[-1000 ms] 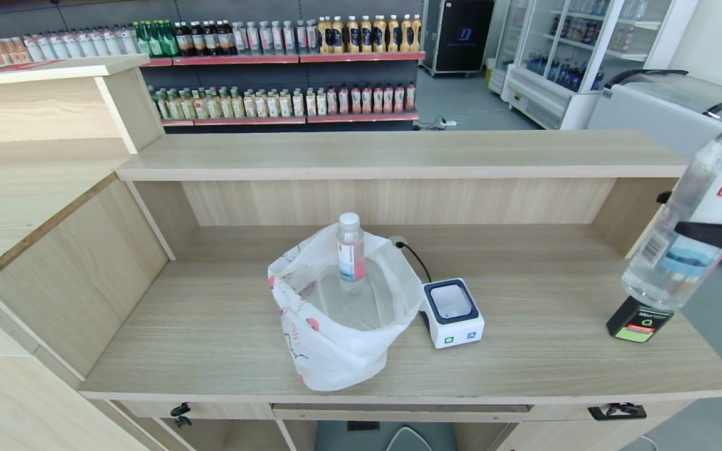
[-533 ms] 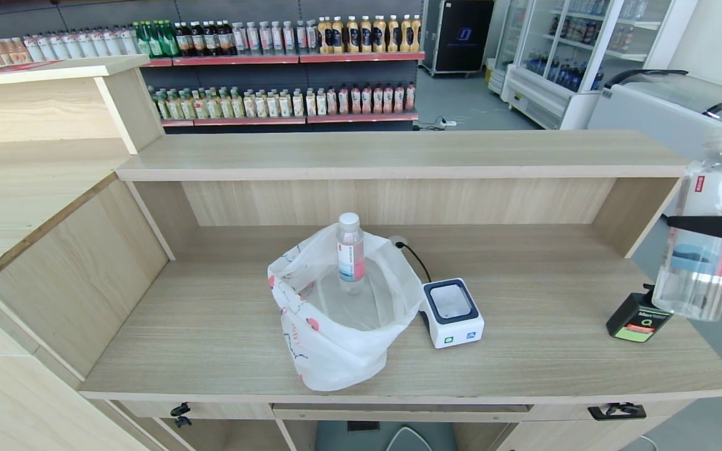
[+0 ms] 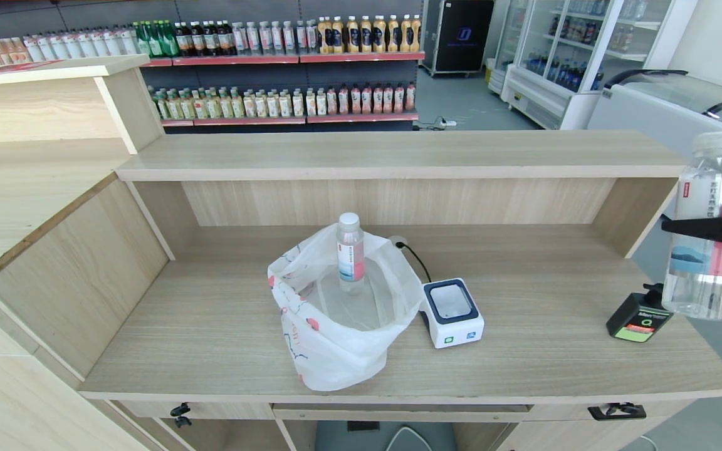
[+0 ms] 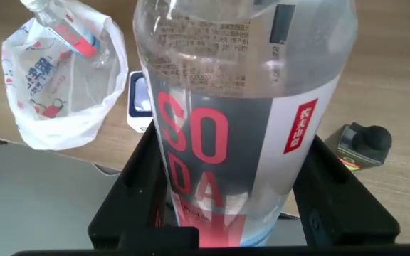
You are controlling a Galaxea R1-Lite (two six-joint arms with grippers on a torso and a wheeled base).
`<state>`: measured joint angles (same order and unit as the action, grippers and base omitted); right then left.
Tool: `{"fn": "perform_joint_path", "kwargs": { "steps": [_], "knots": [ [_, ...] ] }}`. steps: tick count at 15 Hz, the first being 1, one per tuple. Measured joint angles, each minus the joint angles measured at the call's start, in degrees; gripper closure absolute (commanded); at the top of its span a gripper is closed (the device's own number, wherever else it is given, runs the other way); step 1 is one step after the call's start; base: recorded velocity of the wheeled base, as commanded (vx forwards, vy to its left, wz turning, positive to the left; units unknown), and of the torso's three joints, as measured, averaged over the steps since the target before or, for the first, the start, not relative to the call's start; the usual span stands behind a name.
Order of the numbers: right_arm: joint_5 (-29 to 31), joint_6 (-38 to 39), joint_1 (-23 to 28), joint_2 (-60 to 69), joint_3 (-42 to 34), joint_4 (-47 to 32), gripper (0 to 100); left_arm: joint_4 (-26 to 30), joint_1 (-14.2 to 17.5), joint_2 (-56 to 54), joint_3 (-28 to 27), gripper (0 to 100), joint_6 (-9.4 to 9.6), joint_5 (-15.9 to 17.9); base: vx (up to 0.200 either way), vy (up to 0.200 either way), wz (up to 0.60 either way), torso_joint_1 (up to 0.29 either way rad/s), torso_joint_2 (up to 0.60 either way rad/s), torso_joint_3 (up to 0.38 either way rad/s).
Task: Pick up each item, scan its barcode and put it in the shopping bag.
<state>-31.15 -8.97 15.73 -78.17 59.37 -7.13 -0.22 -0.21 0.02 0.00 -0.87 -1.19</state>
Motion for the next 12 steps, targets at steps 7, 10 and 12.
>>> {"fn": "perform_joint_path", "kwargs": {
  "steps": [7, 10, 12],
  "knots": [
    [6.4, 4.6, -3.3, -1.3, 0.8, 0.1, 100, 0.0, 0.0, 0.0, 0.0, 0, -0.02, 0.0, 0.000, 0.000, 0.51, 0.003, 0.00, 0.001],
    [7.2, 9.2, -4.5, -3.6, 2.5, 0.2, 100, 0.0, 0.0, 0.0, 0.0, 0, 0.00, 0.0, 0.000, 0.000, 0.20, 0.001, 0.00, 0.004],
    [7.1, 10.0, -5.1, -6.1, 2.0, -0.1, 100, 0.0, 0.0, 0.0, 0.0, 0, 0.00, 0.0, 0.000, 0.000, 0.00, 0.000, 0.00, 0.000]
  ]
}}
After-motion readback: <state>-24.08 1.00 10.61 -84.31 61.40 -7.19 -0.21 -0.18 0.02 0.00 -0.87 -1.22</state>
